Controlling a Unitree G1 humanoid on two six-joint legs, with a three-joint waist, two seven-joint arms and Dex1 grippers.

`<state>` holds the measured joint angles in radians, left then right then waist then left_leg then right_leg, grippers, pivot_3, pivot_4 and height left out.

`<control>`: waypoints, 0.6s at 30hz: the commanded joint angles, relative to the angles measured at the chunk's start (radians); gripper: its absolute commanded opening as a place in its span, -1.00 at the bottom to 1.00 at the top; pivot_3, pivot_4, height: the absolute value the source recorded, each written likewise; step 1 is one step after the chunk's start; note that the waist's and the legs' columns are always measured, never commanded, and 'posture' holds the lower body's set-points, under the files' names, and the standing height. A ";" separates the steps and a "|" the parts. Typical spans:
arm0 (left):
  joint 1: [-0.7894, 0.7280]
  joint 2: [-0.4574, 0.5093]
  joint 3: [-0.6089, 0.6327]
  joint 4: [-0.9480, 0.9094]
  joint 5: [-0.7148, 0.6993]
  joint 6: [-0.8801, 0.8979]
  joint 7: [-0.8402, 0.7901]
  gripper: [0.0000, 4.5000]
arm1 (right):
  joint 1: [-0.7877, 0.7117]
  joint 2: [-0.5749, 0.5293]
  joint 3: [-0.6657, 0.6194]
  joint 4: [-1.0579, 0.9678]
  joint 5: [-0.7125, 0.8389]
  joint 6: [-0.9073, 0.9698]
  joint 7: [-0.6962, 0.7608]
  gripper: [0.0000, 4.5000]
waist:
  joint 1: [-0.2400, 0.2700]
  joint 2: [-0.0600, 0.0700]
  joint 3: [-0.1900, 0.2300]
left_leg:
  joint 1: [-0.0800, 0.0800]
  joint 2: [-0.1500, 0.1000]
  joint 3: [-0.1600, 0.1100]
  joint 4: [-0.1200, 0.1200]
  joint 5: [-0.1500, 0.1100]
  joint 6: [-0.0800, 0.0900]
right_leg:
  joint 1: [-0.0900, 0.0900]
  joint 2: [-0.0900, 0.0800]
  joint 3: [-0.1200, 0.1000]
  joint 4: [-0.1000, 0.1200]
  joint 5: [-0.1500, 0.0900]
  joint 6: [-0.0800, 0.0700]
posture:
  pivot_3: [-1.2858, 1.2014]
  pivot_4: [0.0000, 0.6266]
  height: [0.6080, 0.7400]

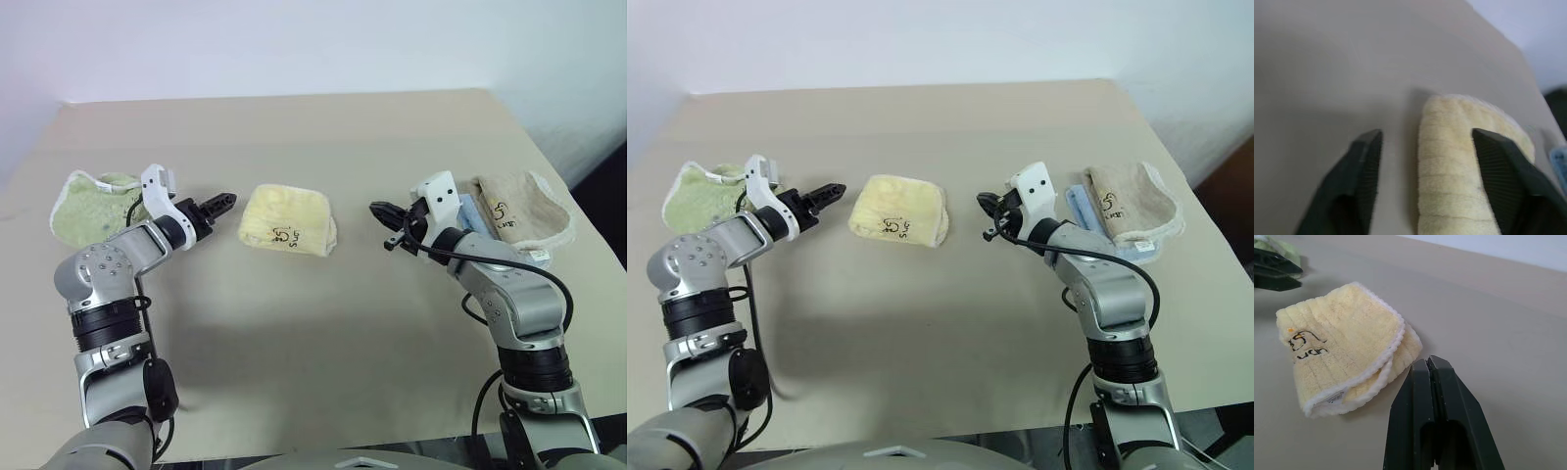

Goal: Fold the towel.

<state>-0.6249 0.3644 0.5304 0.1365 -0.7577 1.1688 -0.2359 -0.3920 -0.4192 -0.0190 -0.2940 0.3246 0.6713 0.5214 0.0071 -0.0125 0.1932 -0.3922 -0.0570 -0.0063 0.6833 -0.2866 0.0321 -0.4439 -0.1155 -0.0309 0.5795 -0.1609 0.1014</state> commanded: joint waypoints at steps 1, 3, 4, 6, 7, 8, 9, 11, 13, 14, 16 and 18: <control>-0.008 -0.018 0.021 -0.017 -0.065 0.056 0.002 0.93 | -0.004 -0.006 -0.026 -0.053 0.016 -0.018 -0.006 -1.00 | 0.003 0.000 0.000 | 0.000 0.000 0.000 0.000 0.000 0.000 | 0.000 0.000 0.000 0.000 0.000 0.000 | 0.03 -0.52 0.82; 0.004 -0.029 0.002 -0.023 -0.081 0.092 -0.006 0.98 | -0.006 -0.007 -0.027 -0.053 0.019 -0.017 -0.008 -1.00 | 0.003 0.000 0.000 | 0.000 0.000 0.000 0.000 0.000 0.000 | 0.000 0.000 0.000 0.000 0.000 0.000 | 0.03 -0.52 0.82; 0.011 -0.031 -0.015 -0.017 -0.076 0.110 -0.006 0.98 | -0.006 -0.008 -0.029 -0.053 0.020 -0.017 -0.008 -1.00 | 0.003 0.000 0.000 | 0.000 0.000 0.000 0.000 0.000 0.000 | 0.000 0.000 0.000 0.000 0.000 0.000 | 0.03 -0.52 0.82; 0.024 -0.033 -0.052 0.018 -0.056 0.127 -0.012 0.98 | -0.010 -0.009 -0.030 -0.050 0.021 -0.018 -0.009 -1.00 | 0.003 0.000 0.000 | 0.000 0.000 0.000 0.000 0.000 0.000 | 0.000 0.000 0.000 0.000 0.000 0.000 | 0.03 -0.52 0.82; 0.027 -0.033 -0.065 0.033 -0.047 0.131 -0.012 0.98 | -0.012 -0.010 -0.031 -0.049 0.022 -0.018 -0.010 -1.00 | 0.002 0.000 0.000 | 0.000 0.000 0.000 0.000 0.000 0.000 | 0.000 0.000 0.000 0.000 0.000 0.000 | 0.03 -0.52 0.82; 0.027 -0.035 -0.075 0.047 -0.043 0.137 -0.013 0.98 | -0.013 -0.010 -0.030 -0.047 0.022 -0.020 -0.010 -1.00 | 0.001 0.000 0.000 | 0.000 0.000 0.000 0.000 0.000 0.000 | 0.000 0.000 0.000 0.000 0.000 0.000 | 0.03 -0.52 0.82; 0.031 -0.038 -0.090 0.049 -0.045 0.140 -0.022 0.98 | -0.014 -0.011 -0.030 -0.047 0.022 -0.021 -0.011 -1.00 | 0.001 0.000 0.000 | 0.000 0.000 0.000 0.000 0.000 0.000 | 0.000 0.000 0.000 0.000 0.000 0.000 | 0.03 -0.52 0.82; 0.032 -0.044 -0.113 0.050 -0.048 0.144 -0.038 0.98 | -0.015 -0.010 -0.030 -0.047 0.022 -0.021 -0.012 -1.00 | 0.002 0.000 0.000 | 0.001 0.000 0.000 0.000 0.000 0.000 | 0.001 0.000 0.000 0.000 0.000 0.000 | 0.03 -0.52 0.82; 0.026 -0.064 -0.143 0.053 -0.046 0.151 -0.044 0.98 | -0.011 -0.008 -0.036 -0.054 0.024 -0.021 -0.019 -1.00 | 0.006 0.000 0.000 | 0.001 0.000 0.000 0.000 0.000 0.000 | 0.001 -0.001 0.000 0.000 0.000 0.000 | 0.03 -0.52 0.82; 0.023 -0.072 -0.151 0.054 -0.046 0.155 -0.045 0.98 | -0.009 -0.008 -0.037 -0.057 0.024 -0.021 -0.022 -1.00 | 0.008 0.000 -0.001 | 0.001 0.000 0.000 0.000 0.000 0.000 | 0.001 -0.001 0.000 0.000 0.000 0.000 | 0.03 -0.52 0.82; 0.014 -0.092 -0.145 0.056 -0.052 0.158 -0.041 0.98 | -0.005 -0.008 -0.038 -0.064 0.026 -0.020 -0.026 -1.00 | 0.010 0.000 -0.001 | 0.001 -0.001 0.000 0.000 0.000 0.000 | 0.002 -0.002 0.000 -0.001 0.000 0.000 | 0.03 -0.52 0.82; 0.006 -0.110 -0.137 0.049 -0.059 0.165 -0.033 0.98 | -0.001 -0.008 -0.038 -0.071 0.027 -0.019 -0.031 -1.00 | 0.011 0.000 -0.001 | 0.001 -0.002 0.000 0.000 -0.001 0.001 | 0.002 -0.003 0.000 -0.001 0.000 0.000 | 0.03 -0.52 0.82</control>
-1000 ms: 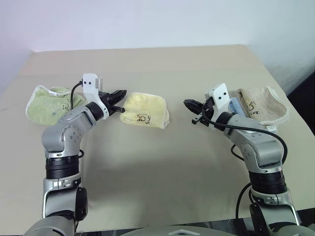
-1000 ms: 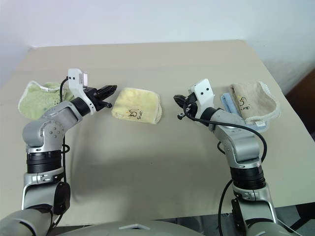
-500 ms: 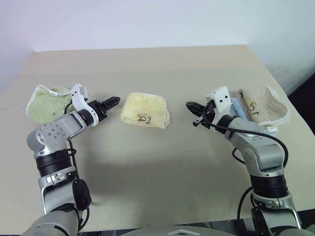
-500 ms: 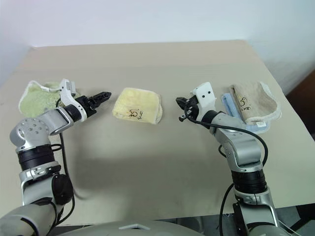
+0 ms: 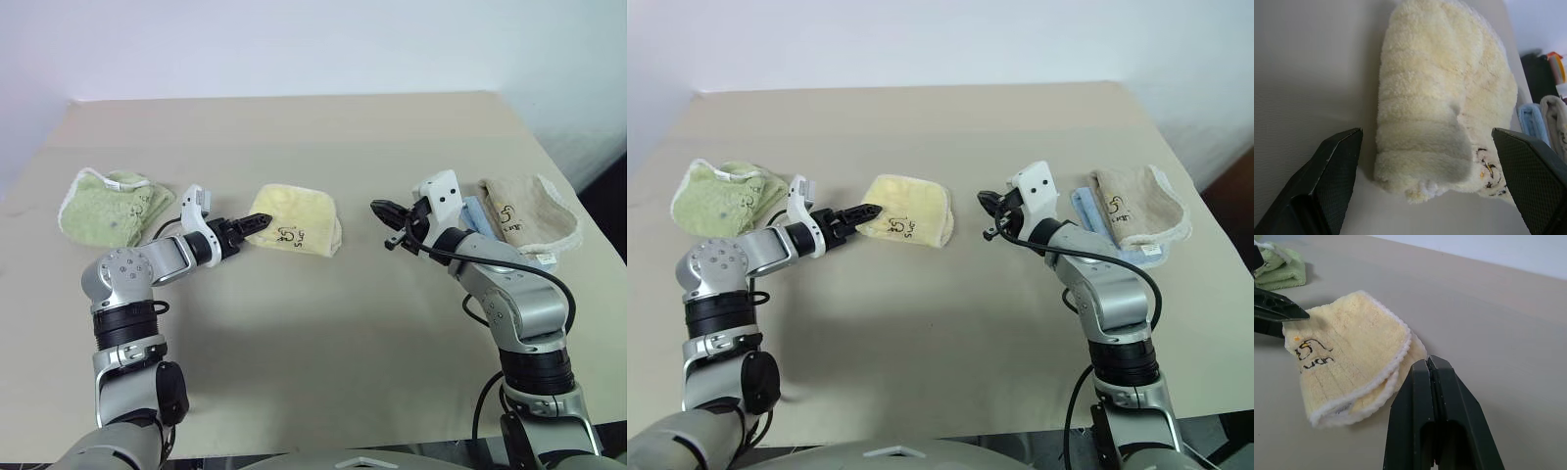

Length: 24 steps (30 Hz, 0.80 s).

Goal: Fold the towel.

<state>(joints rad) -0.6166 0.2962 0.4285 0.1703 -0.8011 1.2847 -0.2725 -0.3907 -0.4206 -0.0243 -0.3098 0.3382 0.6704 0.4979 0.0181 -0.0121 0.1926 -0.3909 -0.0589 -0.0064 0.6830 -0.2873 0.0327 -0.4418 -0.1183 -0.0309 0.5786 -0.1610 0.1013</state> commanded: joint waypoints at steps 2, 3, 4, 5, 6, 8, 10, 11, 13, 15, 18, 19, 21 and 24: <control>-0.007 -0.057 -0.028 0.001 -0.021 0.058 0.013 0.81 | 0.002 -0.007 -0.035 -0.061 0.015 -0.016 -0.012 -1.00 | 0.002 0.000 0.000 | 0.000 0.000 0.000 0.000 0.000 0.000 | 0.000 0.000 0.000 0.000 0.000 0.000 | 0.03 -0.52 0.82; -0.009 -0.066 -0.019 -0.003 -0.025 0.061 0.017 0.72 | 0.003 -0.007 -0.037 -0.064 0.015 -0.016 -0.014 -1.00 | 0.002 0.000 0.000 | 0.000 0.000 0.000 0.000 0.000 0.000 | 0.000 0.000 0.000 0.000 0.000 0.000 | 0.03 -0.52 0.82; -0.010 -0.071 -0.013 -0.005 -0.027 0.062 0.020 0.59 | 0.004 -0.008 -0.038 -0.065 0.016 -0.016 -0.014 -1.00 | 0.002 0.000 0.000 | 0.000 0.000 0.000 0.000 0.000 0.000 | 0.000 0.000 0.000 -0.001 0.000 0.000 | 0.03 -0.52 0.82; -0.011 -0.075 -0.004 -0.005 -0.029 0.063 0.024 0.45 | 0.005 -0.008 -0.039 -0.066 0.016 -0.016 -0.016 -1.00 | 0.001 0.000 0.000 | 0.000 0.000 0.000 0.000 0.000 0.000 | 0.000 0.000 0.000 -0.001 0.000 0.000 | 0.03 -0.52 0.82; -0.013 -0.078 0.005 -0.006 -0.030 0.062 0.026 0.26 | 0.006 -0.007 -0.039 -0.067 0.016 -0.016 -0.017 -1.00 | -0.001 0.000 0.000 | -0.001 0.000 0.000 0.000 0.000 0.000 | 0.000 0.000 0.000 -0.001 0.000 0.000 | 0.03 -0.52 0.82; -0.017 -0.087 0.030 -0.004 -0.031 0.060 0.043 0.00 | 0.004 -0.005 -0.039 -0.066 0.015 -0.017 -0.018 -1.00 | -0.005 0.000 0.000 | -0.001 0.000 0.000 0.000 0.000 0.000 | -0.001 0.000 0.000 0.000 0.000 0.000 | 0.03 -0.52 0.82; -0.019 -0.095 0.054 -0.007 -0.032 0.051 0.060 -0.30 | 0.001 -0.003 -0.038 -0.063 0.014 -0.019 -0.019 -1.00 | -0.006 0.000 0.000 | -0.001 0.000 0.000 0.000 0.000 0.000 | -0.001 0.000 0.000 0.000 0.000 0.000 | 0.03 -0.52 0.82; -0.021 -0.098 0.064 -0.008 -0.032 0.048 0.067 -0.47 | -0.001 -0.003 -0.038 -0.061 0.014 -0.019 -0.019 -1.00 | -0.006 0.000 0.000 | -0.001 0.001 0.000 0.000 0.000 0.000 | -0.001 0.001 0.000 0.000 0.000 0.000 | 0.03 -0.52 0.82; -0.025 -0.105 0.092 -0.015 -0.039 0.032 0.087 -0.75 | -0.003 -0.003 -0.037 -0.058 0.014 -0.021 -0.019 -1.00 | -0.006 0.000 0.000 | -0.001 0.001 0.000 0.000 0.000 0.000 | -0.001 0.001 0.000 0.000 0.000 0.000 | 0.03 -0.52 0.82; -0.028 -0.112 0.116 -0.029 -0.046 0.014 0.105 -0.97 | -0.004 -0.003 -0.037 -0.056 0.014 -0.022 -0.018 -1.00 | -0.006 0.000 0.000 | -0.001 0.001 0.000 0.000 0.000 0.000 | -0.001 0.001 0.000 0.000 0.000 0.000 | 0.03 -0.52 0.82; -0.047 -0.128 0.178 -0.069 -0.075 -0.038 0.152 -1.00 | -0.006 -0.003 -0.036 -0.054 0.016 -0.021 -0.015 -1.00 | -0.007 0.000 0.000 | -0.001 0.001 0.000 0.000 0.000 0.000 | -0.001 0.001 0.000 0.000 0.000 0.000 | 0.03 -0.52 0.82; -0.055 -0.133 0.200 -0.098 -0.086 -0.067 0.171 -1.00 | -0.007 -0.004 -0.035 -0.053 0.016 -0.021 -0.013 -1.00 | -0.007 -0.001 0.000 | -0.001 0.001 0.000 0.000 0.000 0.000 | -0.001 0.001 0.000 0.000 0.000 0.000 | 0.03 -0.52 0.82; -0.060 -0.134 0.216 -0.146 -0.102 -0.102 0.192 -1.00 | -0.009 -0.004 -0.033 -0.050 0.017 -0.021 -0.009 -1.00 | -0.007 -0.001 0.000 | -0.001 0.001 0.000 0.000 0.000 0.000 | -0.002 0.001 0.000 0.000 0.000 0.000 | 0.03 -0.52 0.82; -0.079 -0.133 0.260 -0.204 -0.143 -0.171 0.228 -1.00 | -0.016 -0.004 -0.028 -0.042 0.016 -0.022 -0.002 -1.00 | -0.006 -0.001 0.001 | -0.001 0.001 0.000 0.000 0.000 0.000 | -0.002 0.001 0.000 -0.001 0.000 0.000 | 0.03 -0.52 0.82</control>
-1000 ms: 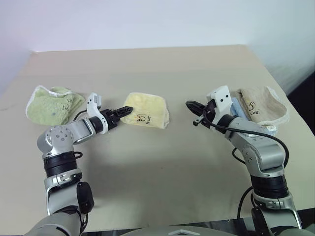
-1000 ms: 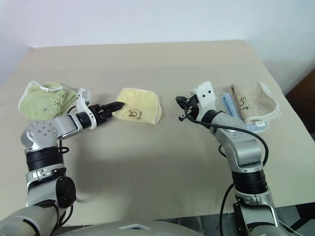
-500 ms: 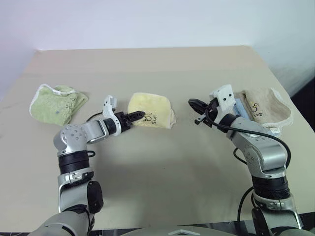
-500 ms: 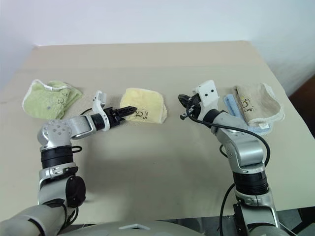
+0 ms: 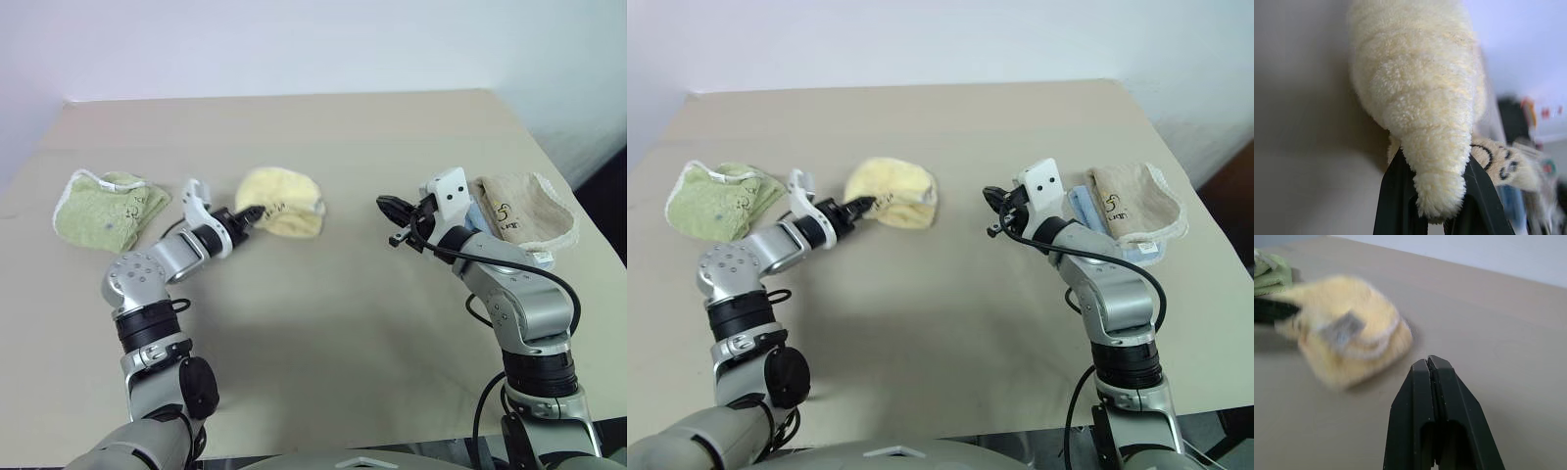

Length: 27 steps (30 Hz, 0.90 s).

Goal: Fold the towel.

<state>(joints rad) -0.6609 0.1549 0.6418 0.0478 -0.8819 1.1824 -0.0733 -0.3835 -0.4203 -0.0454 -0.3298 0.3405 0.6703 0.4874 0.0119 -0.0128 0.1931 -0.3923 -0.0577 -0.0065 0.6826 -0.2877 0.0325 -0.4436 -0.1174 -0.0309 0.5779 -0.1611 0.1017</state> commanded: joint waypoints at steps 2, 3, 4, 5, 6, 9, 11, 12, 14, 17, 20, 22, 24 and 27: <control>-0.066 0.024 0.109 -0.129 -0.101 -0.168 0.056 -1.00 | -0.030 -0.004 -0.001 -0.013 0.014 -0.025 0.018 -1.00 | 0.000 0.000 0.000 | 0.000 0.000 0.000 0.000 0.000 0.000 | 0.000 0.000 0.000 0.000 0.000 0.000 | 0.03 -0.52 0.82; -0.075 0.035 0.128 -0.144 -0.115 -0.206 0.063 -1.00 | -0.033 -0.003 0.002 -0.009 0.013 -0.026 0.022 -1.00 | 0.000 0.000 0.000 | 0.000 0.000 0.000 0.000 0.000 0.000 | 0.000 0.000 0.000 0.000 0.000 0.000 | 0.03 -0.52 0.82; -0.072 0.057 0.148 -0.168 -0.123 -0.243 0.066 -1.00 | -0.036 -0.004 0.005 -0.004 0.013 -0.029 0.029 -1.00 | -0.003 0.000 0.000 | 0.000 0.000 0.000 0.000 0.000 0.000 | 0.000 0.000 0.000 0.000 0.000 0.000 | 0.03 -0.52 0.82; -0.065 0.074 0.156 -0.181 -0.129 -0.266 0.067 -1.00 | -0.039 -0.003 0.007 0.000 0.012 -0.031 0.032 -1.00 | -0.005 0.000 0.000 | 0.000 0.000 0.000 0.000 0.000 0.000 | 0.000 0.000 0.000 0.000 0.000 0.000 | 0.03 -0.52 0.82; -0.043 0.097 0.169 -0.202 -0.134 -0.289 0.068 -1.00 | -0.042 -0.004 0.008 0.005 0.012 -0.033 0.038 -1.00 | -0.006 0.000 0.000 | 0.000 0.000 0.000 -0.001 0.000 0.000 | -0.001 0.001 0.000 0.000 0.000 0.000 | 0.03 -0.52 0.82; 0.026 0.147 0.225 -0.218 -0.163 -0.343 0.089 -1.00 | -0.054 -0.002 0.014 0.023 0.010 -0.039 0.052 -1.00 | -0.006 0.000 0.000 | 0.000 0.000 0.000 -0.002 0.000 0.000 | -0.001 0.001 0.000 0.000 0.000 0.000 | 0.03 -0.52 0.82; 0.107 0.179 0.258 -0.194 -0.143 -0.379 0.100 -1.00 | -0.064 -0.003 0.023 0.040 0.009 -0.047 0.066 -1.00 | -0.005 0.000 0.000 | 0.000 0.000 0.000 -0.002 0.000 0.000 | 0.000 0.001 0.000 0.000 0.000 0.000 | 0.03 -0.52 0.82; 0.150 0.192 0.266 -0.174 -0.124 -0.396 0.105 -1.00 | -0.070 -0.002 0.028 0.050 0.008 -0.053 0.073 -1.00 | -0.007 0.000 0.000 | 0.000 0.000 0.000 -0.002 0.000 0.000 | 0.000 0.001 0.000 0.000 0.000 0.000 | 0.03 -0.52 0.82; 0.200 0.204 0.261 -0.142 -0.107 -0.425 0.117 -1.00 | -0.079 -0.001 0.035 0.064 0.007 -0.060 0.082 -1.00 | -0.005 -0.001 0.001 | 0.001 0.000 0.000 -0.002 0.000 0.000 | 0.000 0.001 0.000 0.000 0.000 0.000 | 0.03 -0.52 0.82; 0.245 0.171 0.276 -0.061 -0.100 -0.473 0.175 -1.00 | -0.092 0.000 0.048 0.085 0.003 -0.073 0.098 -1.00 | 0.005 -0.002 0.000 | 0.001 0.001 0.000 -0.001 0.000 0.000 | 0.000 0.001 0.000 0.000 0.000 0.000 | 0.03 -0.52 0.82; 0.281 0.150 0.272 -0.057 -0.128 -0.496 0.175 -0.84 | -0.097 -0.003 0.050 0.094 0.001 -0.079 0.103 -1.00 | 0.003 -0.002 0.000 | 0.001 0.000 0.000 -0.001 -0.001 -0.001 | 0.001 0.000 -0.001 -0.002 0.000 0.000 | 0.03 -0.52 0.82; 0.302 0.135 0.275 -0.075 -0.166 -0.502 0.166 -0.55 | -0.094 -0.006 0.048 0.093 0.001 -0.081 0.104 -1.00 | 0.000 -0.002 0.000 | 0.000 0.000 0.000 -0.001 -0.002 -0.002 | 0.001 0.000 -0.001 -0.002 0.000 0.000 | 0.03 -0.52 0.82; 0.310 0.135 0.274 -0.079 -0.195 -0.505 0.159 -0.26 | -0.091 -0.008 0.048 0.090 0.002 -0.081 0.104 -1.00 | -0.001 -0.002 0.000 | 0.000 0.000 0.000 -0.002 -0.002 -0.002 | 0.000 0.000 -0.001 -0.002 0.000 0.000 | 0.03 -0.52 0.82; 0.320 0.143 0.271 -0.080 -0.229 -0.510 0.152 0.17 | -0.085 -0.005 0.048 0.083 0.003 -0.079 0.100 -1.00 | -0.002 -0.002 0.000 | 0.000 0.001 0.000 -0.002 -0.002 -0.002 | 0.000 0.000 -0.001 -0.002 0.000 0.000 | 0.03 -0.52 0.82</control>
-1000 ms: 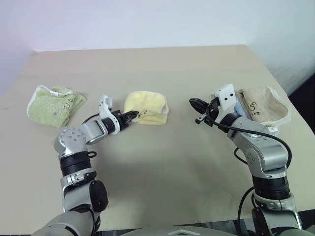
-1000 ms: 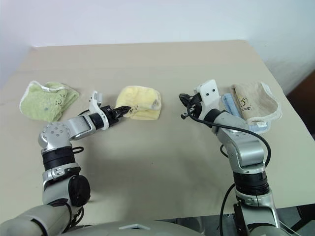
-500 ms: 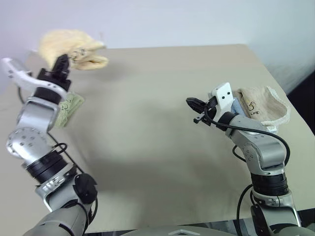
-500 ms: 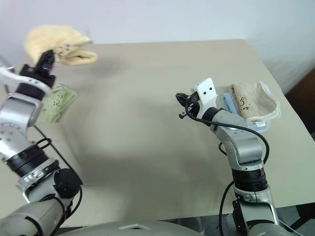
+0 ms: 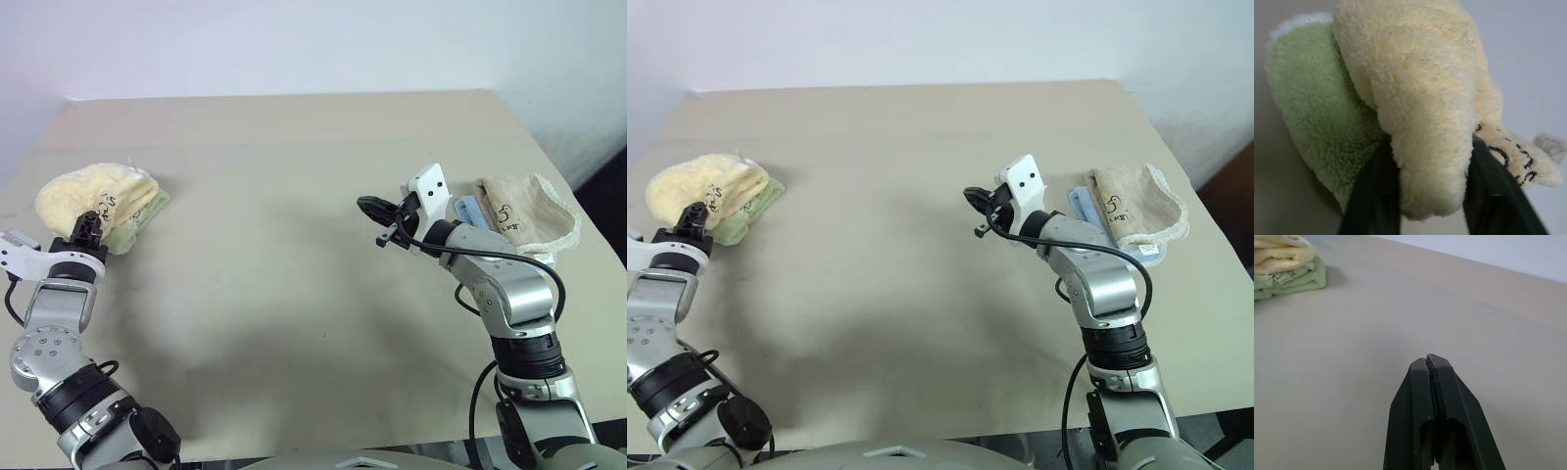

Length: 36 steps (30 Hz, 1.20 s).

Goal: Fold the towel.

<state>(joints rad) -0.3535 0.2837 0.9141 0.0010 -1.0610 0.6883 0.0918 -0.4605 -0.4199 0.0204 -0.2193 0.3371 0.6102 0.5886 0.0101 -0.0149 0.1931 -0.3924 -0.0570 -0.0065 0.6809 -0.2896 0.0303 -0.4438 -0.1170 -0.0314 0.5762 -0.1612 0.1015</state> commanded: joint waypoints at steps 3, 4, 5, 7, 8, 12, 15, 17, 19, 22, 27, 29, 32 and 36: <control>0.036 0.027 -0.004 -0.039 -0.082 -0.004 -0.023 0.61 | -0.002 -0.001 -0.016 -0.035 0.007 -0.018 -0.007 -1.00 | -0.001 0.000 0.000 | 0.000 0.000 0.000 0.000 0.000 0.000 | 0.000 0.000 0.000 0.000 0.000 0.000 | 0.03 -0.52 0.82; 0.048 0.032 -0.005 -0.042 -0.094 0.002 -0.026 0.77 | -0.002 0.000 -0.016 -0.035 0.007 -0.019 -0.010 -1.00 | -0.001 0.000 0.000 | 0.000 0.000 0.000 0.000 0.000 0.000 | 0.000 0.000 0.000 0.000 0.000 0.000 | 0.03 -0.52 0.82; 0.060 0.036 -0.006 -0.046 -0.106 0.005 -0.028 0.93 | -0.002 0.001 -0.017 -0.035 0.007 -0.019 -0.012 -1.00 | -0.001 0.000 0.000 | 0.000 0.000 0.000 0.000 0.000 0.000 | 0.000 0.000 0.000 0.000 0.000 0.000 | 0.03 -0.52 0.82; 0.091 0.049 -0.015 -0.052 -0.127 0.022 -0.033 0.98 | -0.002 0.001 -0.017 -0.038 0.008 -0.019 -0.015 -1.00 | -0.001 0.000 0.000 | 0.000 0.000 0.000 0.000 0.000 0.000 | 0.000 0.000 0.000 0.000 0.000 0.000 | 0.03 -0.52 0.82; 0.104 0.055 -0.021 -0.054 -0.133 0.027 -0.036 0.98 | -0.002 0.001 -0.017 -0.039 0.008 -0.018 -0.016 -1.00 | -0.001 0.000 0.000 | 0.000 0.000 0.000 0.000 0.000 0.000 | 0.000 0.000 0.000 0.000 0.000 0.000 | 0.03 -0.52 0.82; 0.188 0.077 -0.052 -0.097 -0.184 0.070 -0.090 0.98 | 0.003 -0.004 -0.021 -0.045 0.012 -0.015 -0.017 -1.00 | -0.003 0.000 0.000 | 0.000 0.000 0.000 0.000 0.000 0.000 | 0.000 0.000 0.000 0.000 0.000 0.000 | 0.03 -0.52 0.82; 0.256 0.085 -0.085 -0.143 -0.208 0.094 -0.135 0.98 | 0.004 -0.006 -0.021 -0.047 0.012 -0.013 -0.017 -1.00 | -0.004 0.000 0.000 | 0.000 0.000 0.000 -0.001 0.000 0.000 | 0.000 -0.001 0.000 -0.001 -0.002 -0.003 | 0.03 -0.52 0.82; 0.287 0.090 -0.101 -0.162 -0.221 0.100 -0.161 0.98 | 0.002 -0.004 -0.019 -0.048 0.011 -0.012 -0.018 -1.00 | -0.004 0.000 0.000 | 0.000 0.000 0.000 -0.001 0.000 0.000 | 0.000 -0.001 0.000 -0.001 -0.002 -0.003 | 0.03 -0.52 0.82; 0.418 0.109 -0.169 -0.297 -0.228 0.140 -0.315 0.98 | -0.003 -0.006 -0.018 -0.047 0.011 -0.009 -0.018 -1.00 | -0.009 0.000 0.000 | 0.000 0.001 0.000 -0.001 0.000 0.000 | -0.001 -0.001 0.000 -0.001 -0.002 -0.003 | 0.03 -0.52 0.82; 0.504 0.154 -0.295 -0.415 -0.156 0.136 -0.433 0.98 | -0.007 -0.009 -0.019 -0.043 0.012 -0.005 -0.016 -1.00 | -0.018 0.001 0.001 | -0.002 0.001 0.001 -0.004 -0.001 0.000 | -0.001 -0.001 0.001 -0.008 -0.002 -0.004 | 0.03 -0.52 0.82; 0.390 0.251 -0.589 -0.462 0.182 -0.005 -0.508 0.98 | -0.007 -0.013 -0.021 -0.044 0.011 0.004 -0.021 -1.00 | -0.001 0.003 0.001 | -0.004 0.002 0.000 -0.005 -0.001 0.000 | -0.001 -0.001 -0.001 -0.013 -0.002 -0.005 | 0.03 -0.52 0.82; 0.306 0.255 -0.651 -0.412 0.268 -0.061 -0.521 0.98 | -0.007 -0.012 -0.025 -0.043 0.008 0.006 -0.031 -1.00 | 0.000 0.003 0.001 | -0.005 0.002 0.000 -0.005 -0.001 0.000 | -0.001 0.000 -0.001 -0.014 -0.002 -0.005 | 0.03 -0.52 0.82; 0.187 0.254 -0.742 -0.325 0.406 -0.154 -0.550 0.98 | 0.013 -0.018 -0.043 -0.051 0.006 0.009 -0.047 -1.00 | 0.001 0.003 0.000 | -0.013 0.001 0.000 -0.005 -0.001 0.000 | -0.010 0.001 0.000 -0.012 -0.001 -0.004 | 0.03 -0.52 0.82; 0.093 0.251 -0.799 -0.240 0.482 -0.222 -0.623 0.98 | 0.058 -0.030 -0.074 -0.072 0.005 0.009 -0.069 -1.00 | 0.002 0.003 0.000 | -0.018 0.001 0.002 -0.006 0.005 -0.003 | -0.018 0.002 0.000 -0.009 0.002 -0.003 | 0.03 -0.52 0.82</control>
<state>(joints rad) -0.2431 0.5332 0.1253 -0.2454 -0.6097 0.5126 -0.4994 -0.4174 -0.4364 -0.0162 -0.2457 0.3375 0.6317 0.5302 0.0125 -0.0124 0.1934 -0.4103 -0.0563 -0.0044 0.6745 -0.2842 0.0271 -0.4613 -0.1151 -0.0313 0.5666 -0.1591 0.0983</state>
